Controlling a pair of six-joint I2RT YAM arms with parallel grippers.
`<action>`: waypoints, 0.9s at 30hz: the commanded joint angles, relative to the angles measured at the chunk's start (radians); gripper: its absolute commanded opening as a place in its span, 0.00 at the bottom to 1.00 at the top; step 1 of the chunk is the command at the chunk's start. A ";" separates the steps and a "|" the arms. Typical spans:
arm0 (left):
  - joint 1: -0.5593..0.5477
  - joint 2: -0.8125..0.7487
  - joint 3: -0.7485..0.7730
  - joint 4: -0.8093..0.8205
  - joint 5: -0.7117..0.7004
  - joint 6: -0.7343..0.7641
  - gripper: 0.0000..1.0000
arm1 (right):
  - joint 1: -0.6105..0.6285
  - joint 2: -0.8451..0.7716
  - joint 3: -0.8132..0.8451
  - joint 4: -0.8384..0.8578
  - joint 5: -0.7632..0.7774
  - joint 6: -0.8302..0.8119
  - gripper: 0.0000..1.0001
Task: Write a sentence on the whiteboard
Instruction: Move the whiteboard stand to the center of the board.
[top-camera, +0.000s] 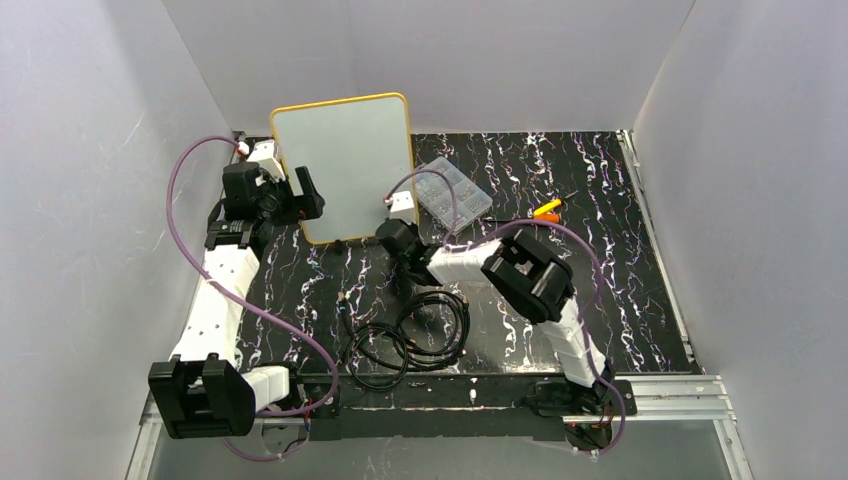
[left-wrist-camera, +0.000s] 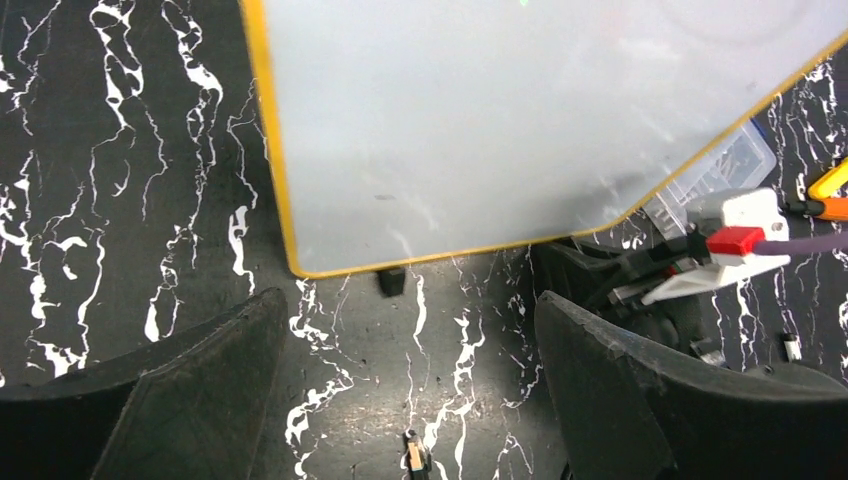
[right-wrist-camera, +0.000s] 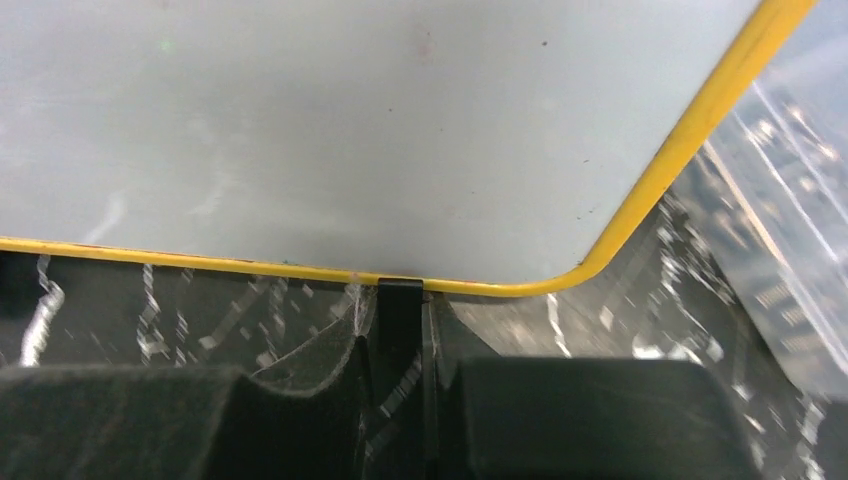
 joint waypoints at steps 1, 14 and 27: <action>-0.009 -0.054 -0.013 0.012 0.053 -0.011 0.91 | -0.008 -0.121 -0.171 -0.042 0.055 0.022 0.01; -0.134 -0.183 -0.128 -0.031 0.022 -0.016 0.91 | -0.017 -0.344 -0.457 -0.063 0.102 0.071 0.01; -0.191 -0.251 -0.190 -0.077 0.007 0.008 0.91 | -0.018 -0.427 -0.529 -0.050 0.082 0.075 0.46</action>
